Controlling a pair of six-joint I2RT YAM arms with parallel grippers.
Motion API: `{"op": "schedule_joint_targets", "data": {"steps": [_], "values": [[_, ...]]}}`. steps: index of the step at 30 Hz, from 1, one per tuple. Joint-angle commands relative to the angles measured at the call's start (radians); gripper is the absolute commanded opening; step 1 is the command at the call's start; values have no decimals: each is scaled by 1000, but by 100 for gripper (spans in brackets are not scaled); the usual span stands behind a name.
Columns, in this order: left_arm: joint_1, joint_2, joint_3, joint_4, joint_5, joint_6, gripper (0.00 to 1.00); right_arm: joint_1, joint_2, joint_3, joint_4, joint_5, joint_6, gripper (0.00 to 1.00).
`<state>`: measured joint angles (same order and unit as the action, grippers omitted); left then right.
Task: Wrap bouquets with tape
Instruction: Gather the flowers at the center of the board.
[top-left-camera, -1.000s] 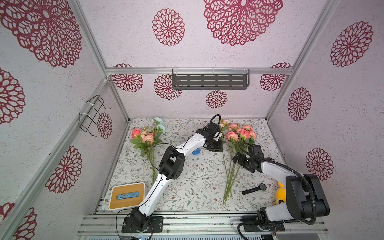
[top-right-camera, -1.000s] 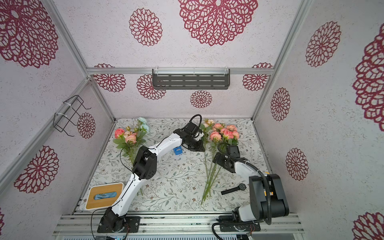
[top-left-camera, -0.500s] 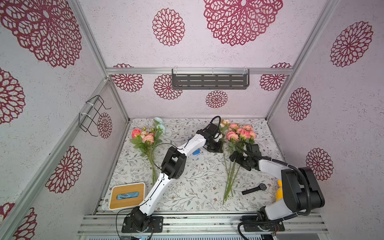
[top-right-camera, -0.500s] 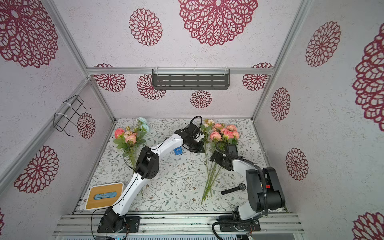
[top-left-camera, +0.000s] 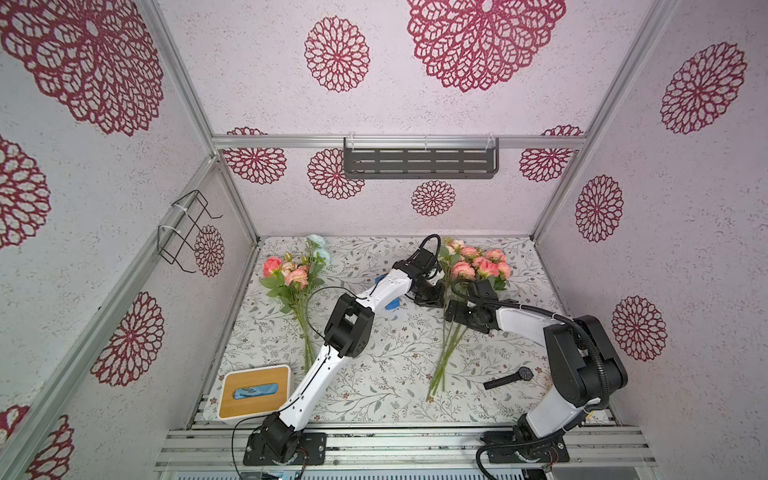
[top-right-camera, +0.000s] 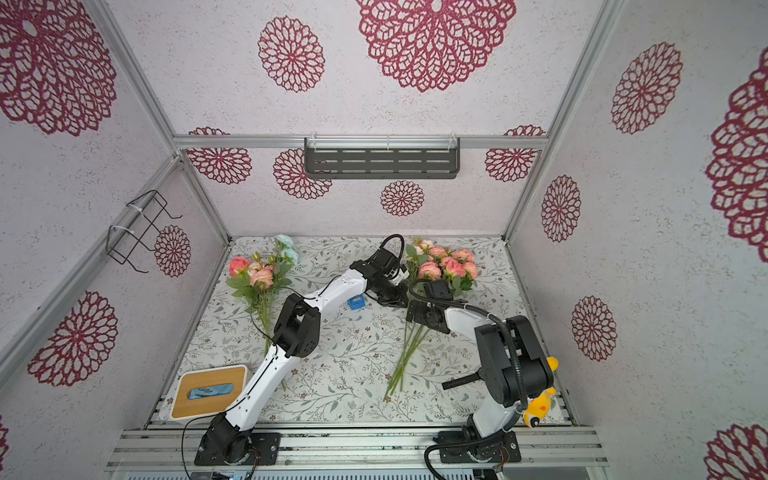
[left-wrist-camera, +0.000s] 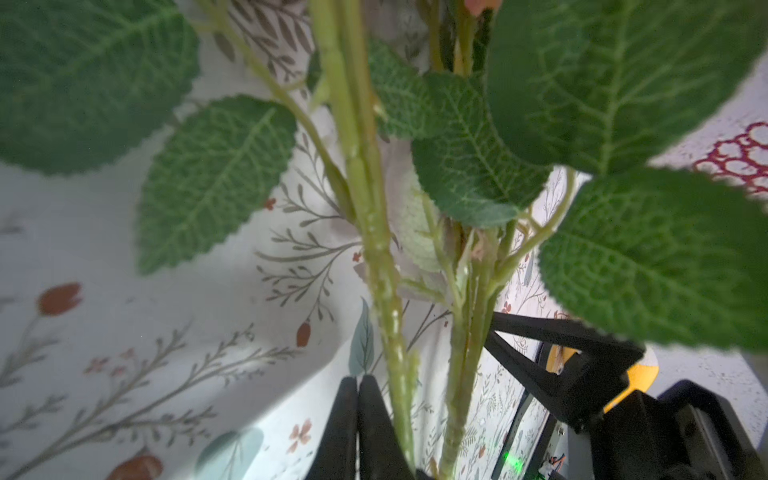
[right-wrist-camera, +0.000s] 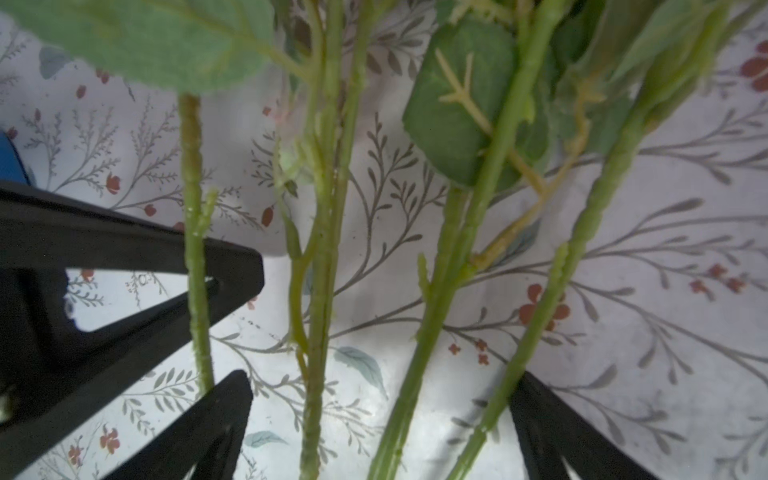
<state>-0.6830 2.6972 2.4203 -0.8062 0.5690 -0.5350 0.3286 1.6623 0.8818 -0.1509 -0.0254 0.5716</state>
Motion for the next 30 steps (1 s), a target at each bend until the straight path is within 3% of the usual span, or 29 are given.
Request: {"op": "schedule_joint_targets", "data": {"steps": [1, 7, 14, 16, 22, 25, 30], "values": [[0, 20, 20, 11, 27, 12, 7, 3, -29, -36, -9, -33, 38, 99], [0, 16, 13, 10, 19, 11, 6, -30, -128, -153, 182, -155, 96, 99], [0, 18, 14, 11, 23, 10, 5, -8, -88, -129, 151, -124, 64, 99], [0, 18, 14, 10, 25, 10, 5, -6, -73, -130, 134, -94, 70, 99], [0, 10, 4, 19, 23, 11, 4, 62, 77, 57, -216, 177, 3, 98], [2, 4, -1, 21, 20, 10, 3, 106, 141, 105, -314, 242, 14, 89], [24, -56, -92, 78, 13, -12, 2, 107, 150, 59, -289, 176, 58, 59]]}}
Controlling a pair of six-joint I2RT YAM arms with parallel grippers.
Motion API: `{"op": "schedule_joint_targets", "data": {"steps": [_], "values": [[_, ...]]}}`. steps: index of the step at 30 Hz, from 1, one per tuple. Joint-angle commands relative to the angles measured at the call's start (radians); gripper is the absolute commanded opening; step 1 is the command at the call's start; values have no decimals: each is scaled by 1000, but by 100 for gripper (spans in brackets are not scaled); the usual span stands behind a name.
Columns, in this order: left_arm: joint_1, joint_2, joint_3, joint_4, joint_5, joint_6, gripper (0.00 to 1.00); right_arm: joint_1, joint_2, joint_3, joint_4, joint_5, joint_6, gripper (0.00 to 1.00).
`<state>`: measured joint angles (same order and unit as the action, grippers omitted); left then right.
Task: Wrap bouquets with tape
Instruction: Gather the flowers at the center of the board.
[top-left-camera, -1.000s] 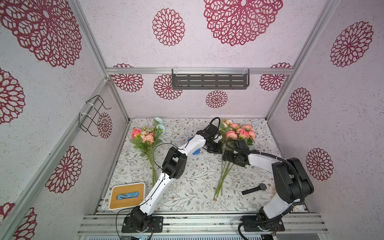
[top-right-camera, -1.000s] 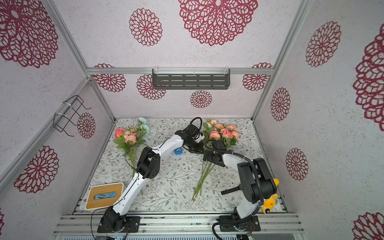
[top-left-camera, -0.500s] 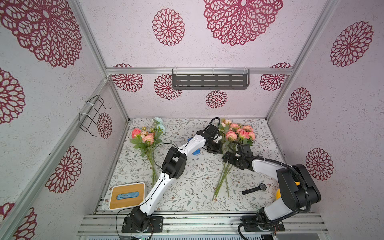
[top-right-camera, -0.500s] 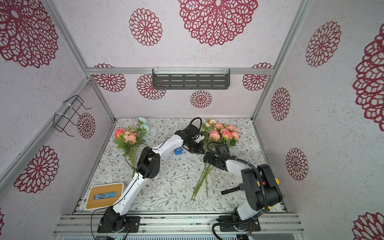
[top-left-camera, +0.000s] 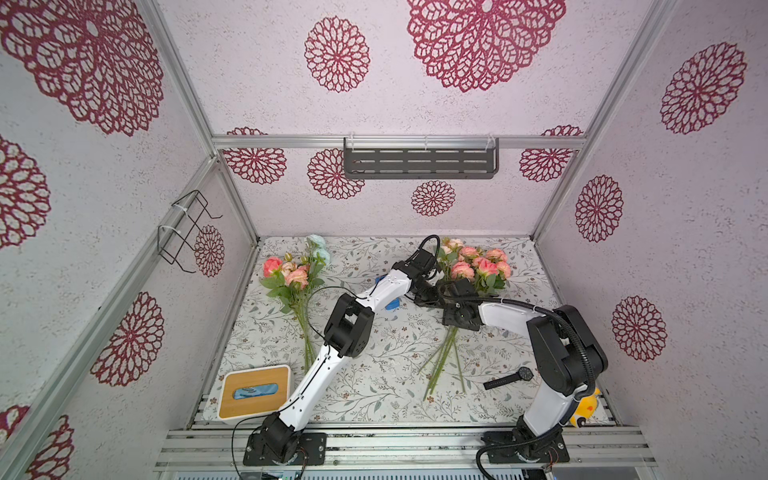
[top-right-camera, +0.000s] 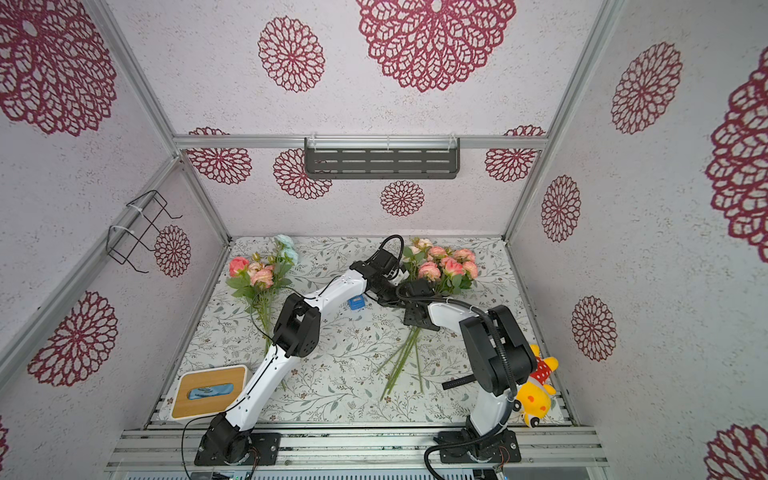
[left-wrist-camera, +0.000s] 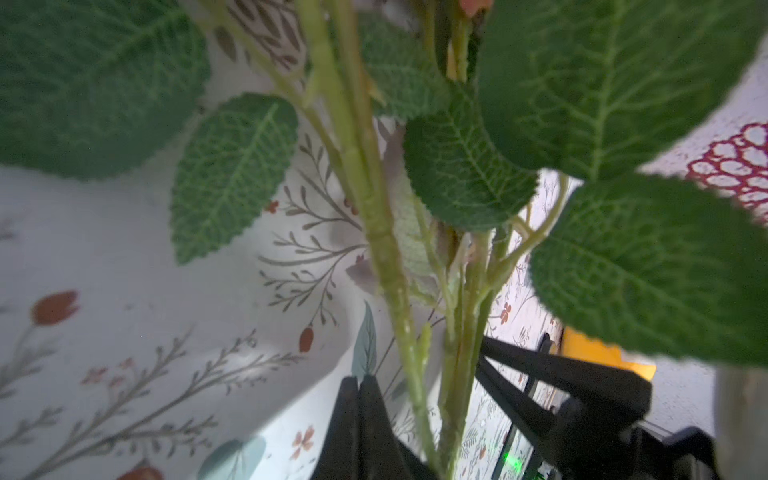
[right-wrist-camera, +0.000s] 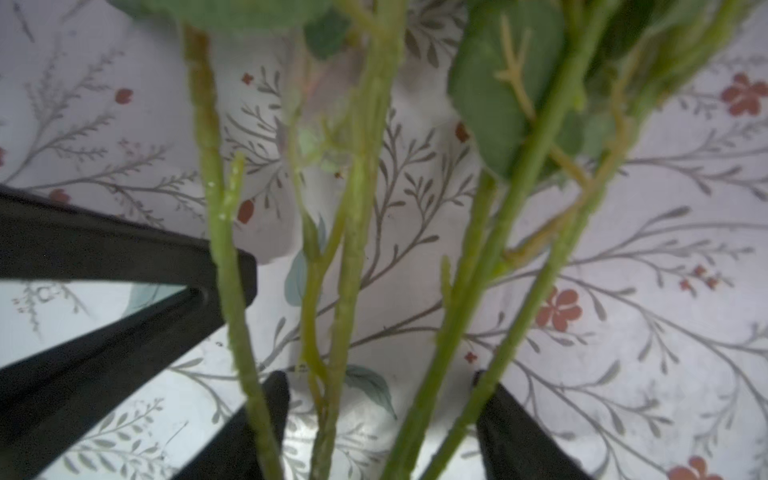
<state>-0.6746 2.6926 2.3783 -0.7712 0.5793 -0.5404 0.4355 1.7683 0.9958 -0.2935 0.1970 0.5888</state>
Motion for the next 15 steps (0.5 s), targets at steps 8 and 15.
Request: {"op": "schedule_joint_targets", "data": {"steps": [8, 15], "values": [[94, -281, -318, 205, 25, -85, 1, 11, 15, -32, -150, -182, 128, 28], [104, -401, -430, 189, -8, -62, 0, 91, 44, 68, -212, -225, 204, 16]]}}
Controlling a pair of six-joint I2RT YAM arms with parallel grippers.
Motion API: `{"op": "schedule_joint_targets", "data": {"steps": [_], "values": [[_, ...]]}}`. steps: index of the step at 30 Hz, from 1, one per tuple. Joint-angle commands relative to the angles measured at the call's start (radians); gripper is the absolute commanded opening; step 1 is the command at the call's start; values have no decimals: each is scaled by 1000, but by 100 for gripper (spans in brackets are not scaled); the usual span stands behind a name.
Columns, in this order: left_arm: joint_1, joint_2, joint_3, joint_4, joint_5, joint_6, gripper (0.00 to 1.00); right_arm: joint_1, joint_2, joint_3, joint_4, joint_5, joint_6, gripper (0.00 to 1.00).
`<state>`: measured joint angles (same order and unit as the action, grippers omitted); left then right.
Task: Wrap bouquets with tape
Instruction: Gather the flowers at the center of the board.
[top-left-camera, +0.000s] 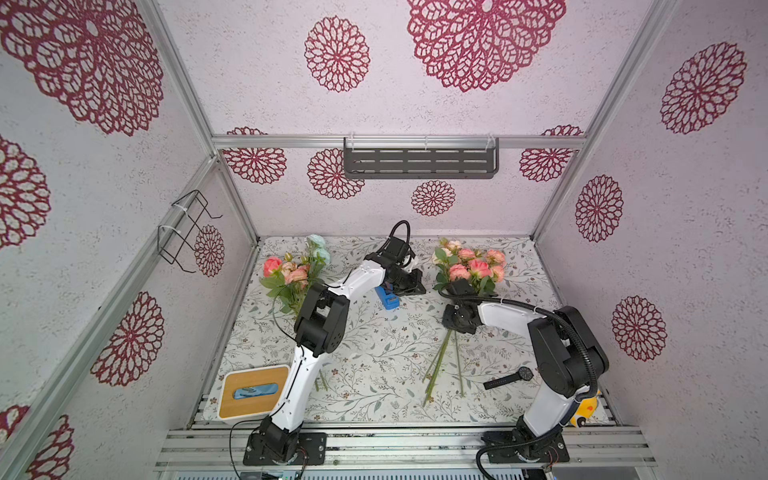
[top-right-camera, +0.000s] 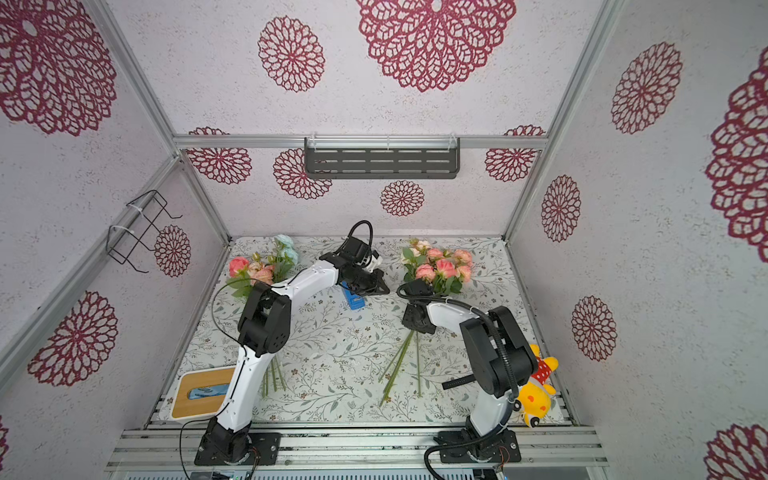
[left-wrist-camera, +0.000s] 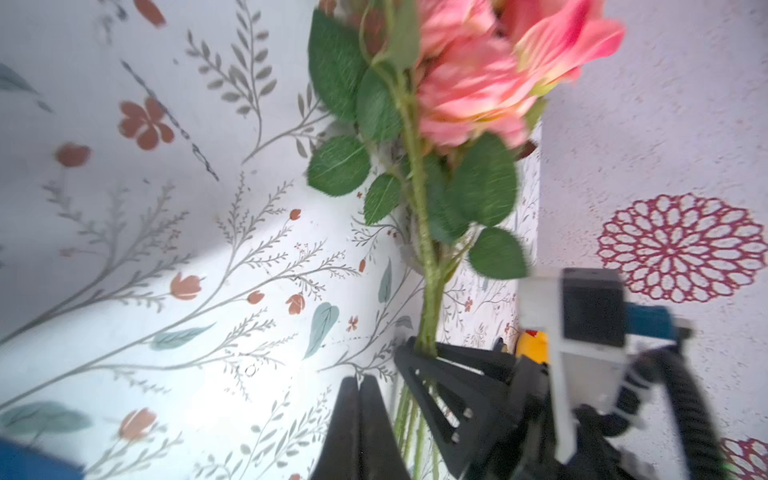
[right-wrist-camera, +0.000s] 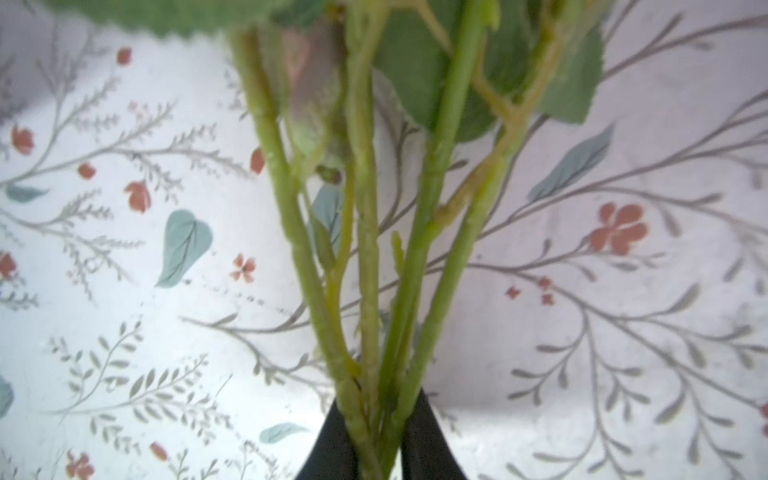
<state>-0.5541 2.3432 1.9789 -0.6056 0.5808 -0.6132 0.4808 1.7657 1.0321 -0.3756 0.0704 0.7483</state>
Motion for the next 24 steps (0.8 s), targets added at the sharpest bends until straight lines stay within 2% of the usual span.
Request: {"op": "schedule_joint_targets", "data": {"steps": [1, 5, 9, 11, 15, 17, 18, 24], "values": [[-17, -64, -46, 25, -15, 15, 0, 51, 60, 52, -132, -108, 47, 15], [-18, -83, -71, 14, -28, 35, 0, 53, 107, 108, -126, -166, 61, 18], [-26, -76, -55, -34, -46, 61, 1, 54, 85, 117, -115, -164, 77, 32], [-29, -76, -49, -49, -67, 62, 4, 53, 74, 114, -109, -177, 81, 44], [-35, -71, -37, -69, -93, 57, 25, 52, 28, 109, -115, -173, 68, 63], [-38, -70, -30, -78, -106, 54, 41, 49, -7, 113, -141, -147, 53, 68], [-42, -69, -23, -86, -116, 55, 52, 46, -33, 112, -157, -133, 46, 70], [-80, -31, 36, -129, -143, 91, 83, -32, -249, 17, -160, -90, 6, 71]]}}
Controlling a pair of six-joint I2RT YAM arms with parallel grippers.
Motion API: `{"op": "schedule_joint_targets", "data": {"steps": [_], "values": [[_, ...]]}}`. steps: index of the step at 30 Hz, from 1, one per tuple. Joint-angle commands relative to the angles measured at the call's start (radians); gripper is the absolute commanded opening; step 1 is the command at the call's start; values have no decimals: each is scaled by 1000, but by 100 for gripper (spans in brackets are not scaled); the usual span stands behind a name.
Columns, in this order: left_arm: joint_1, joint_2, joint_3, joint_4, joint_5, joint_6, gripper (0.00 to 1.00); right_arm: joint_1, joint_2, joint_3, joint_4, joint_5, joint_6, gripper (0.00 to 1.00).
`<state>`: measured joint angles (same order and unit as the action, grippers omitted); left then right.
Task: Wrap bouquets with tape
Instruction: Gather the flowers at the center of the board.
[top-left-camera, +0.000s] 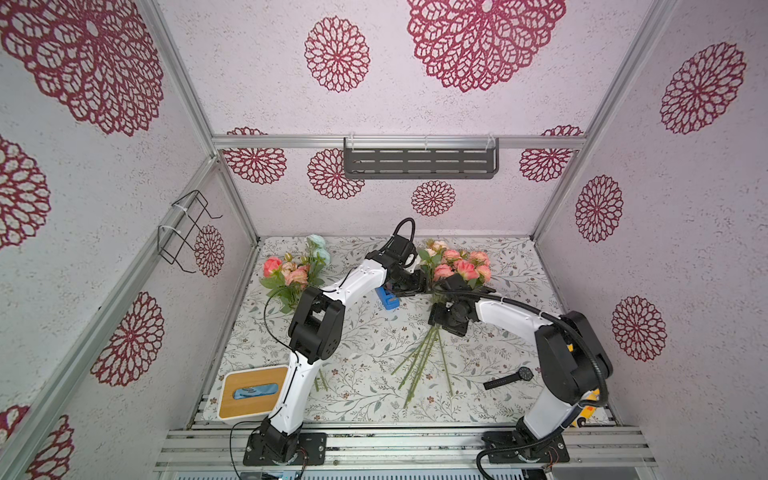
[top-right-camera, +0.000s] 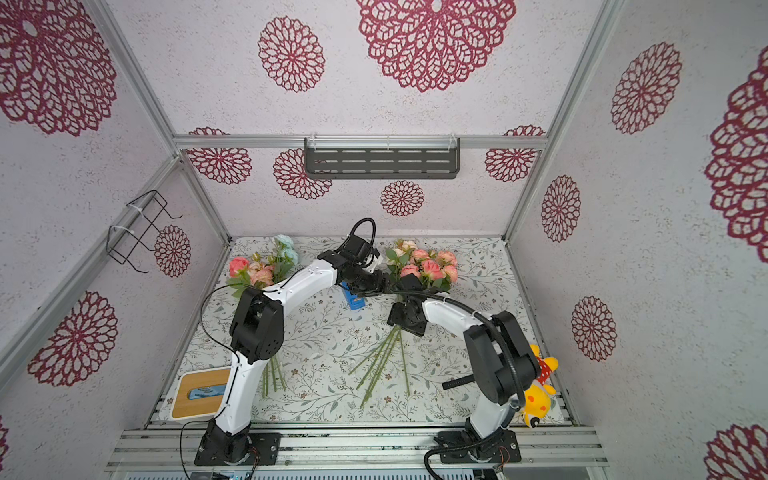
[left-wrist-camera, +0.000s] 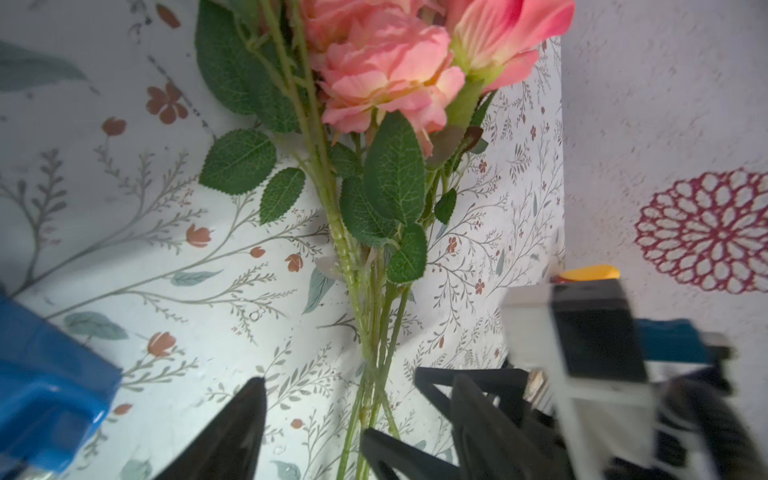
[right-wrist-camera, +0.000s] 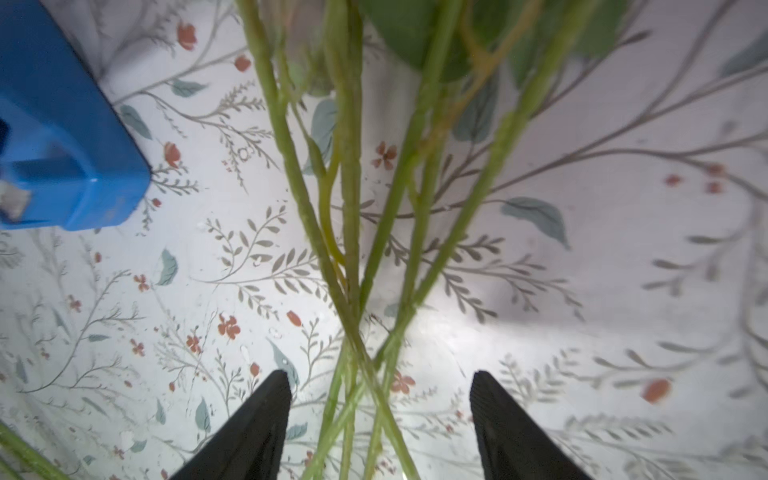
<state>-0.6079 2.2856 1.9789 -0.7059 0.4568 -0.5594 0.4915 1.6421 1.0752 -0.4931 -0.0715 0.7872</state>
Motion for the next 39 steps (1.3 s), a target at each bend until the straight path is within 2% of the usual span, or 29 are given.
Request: {"op": "schedule_joint_targets", "data": {"steps": [1, 5, 10, 14, 25, 31, 34, 39], "values": [[-32, 35, 44, -34, -26, 46, 86, -58, -161, -44, -49, 73, -35, 70], [-57, 101, 124, -97, -55, 111, 93, -170, -312, -151, -49, 84, -56, 68], [-102, 185, 255, -176, -77, 166, 99, -281, -359, -205, -37, 62, -103, 68], [-141, 247, 355, -299, -216, 217, 98, -310, -364, -219, -5, 49, -110, 68], [-217, 252, 331, -360, -306, 337, 98, -368, -388, -269, 59, 13, -114, 68], [-227, 264, 330, -355, -418, 339, 100, -383, -393, -245, 47, 10, -135, 68], [-233, 289, 356, -373, -425, 341, 96, -384, -393, -240, 47, 8, -138, 67], [-262, 331, 396, -412, -499, 380, 89, -387, -406, -240, 43, 16, -139, 67]]}}
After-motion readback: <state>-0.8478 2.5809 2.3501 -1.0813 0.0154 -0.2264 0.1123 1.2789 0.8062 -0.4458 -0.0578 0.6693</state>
